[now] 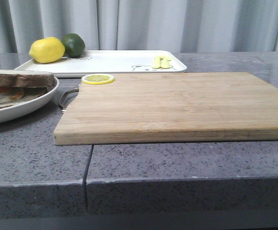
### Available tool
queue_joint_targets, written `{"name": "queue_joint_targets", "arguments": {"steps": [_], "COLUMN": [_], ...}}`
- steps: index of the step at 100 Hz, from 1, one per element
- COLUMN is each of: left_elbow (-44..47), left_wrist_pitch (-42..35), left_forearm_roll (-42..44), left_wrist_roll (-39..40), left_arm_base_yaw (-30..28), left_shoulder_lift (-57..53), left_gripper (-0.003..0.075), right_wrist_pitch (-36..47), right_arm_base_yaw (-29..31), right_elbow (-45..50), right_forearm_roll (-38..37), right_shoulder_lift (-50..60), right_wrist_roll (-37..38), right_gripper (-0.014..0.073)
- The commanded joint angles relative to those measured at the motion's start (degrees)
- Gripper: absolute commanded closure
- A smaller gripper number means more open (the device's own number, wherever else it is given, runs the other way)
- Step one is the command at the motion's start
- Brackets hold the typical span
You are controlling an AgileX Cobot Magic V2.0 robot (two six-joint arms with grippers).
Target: Place bread and move sandwich to tray
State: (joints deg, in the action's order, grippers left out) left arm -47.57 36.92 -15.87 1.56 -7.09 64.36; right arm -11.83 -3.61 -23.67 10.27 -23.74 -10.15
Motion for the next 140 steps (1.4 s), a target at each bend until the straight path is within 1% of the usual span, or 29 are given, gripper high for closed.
{"name": "queue_joint_targets", "arguments": {"steps": [1,64,99,128,133,140], "left_elbow": [-2.0,-2.0,-2.0,-2.0,-2.0,-2.0], "left_wrist_pitch": [-3.2,-4.7,-5.9,-5.9,-5.9,-5.9], "left_forearm_roll": [-0.6,-0.6,-0.6,-1.3,-1.3,-1.3], "left_wrist_roll": [-0.5,-0.8,-0.8,-0.8,-0.8,-0.8], "left_arm_base_yaw": [-0.2,-0.2,-0.2,-0.2,-0.2,-0.2], "left_shoulder_lift": [0.8,10.8,13.8,14.0,14.0,14.0], "left_gripper": [0.0335,0.0335,0.0335,0.0335,0.0351,0.0409], "right_wrist_pitch": [4.3,4.3,4.3,4.3,4.3,4.3], "right_arm_base_yaw": [0.3,0.3,0.3,0.3,0.3,0.3], "right_elbow": [-1.6,-1.6,-1.6,-1.6,-1.6,-1.6], "right_forearm_roll": [-0.4,-0.4,-0.4,-0.3,-0.3,-0.3], "right_shoulder_lift": [0.0,0.0,0.0,0.0,0.0,0.0], "right_wrist_roll": [-0.2,-0.2,-0.2,-0.2,-0.2,-0.2], "right_gripper": [0.0169,0.0169,0.0169,0.0169,0.0169,0.0169]}}
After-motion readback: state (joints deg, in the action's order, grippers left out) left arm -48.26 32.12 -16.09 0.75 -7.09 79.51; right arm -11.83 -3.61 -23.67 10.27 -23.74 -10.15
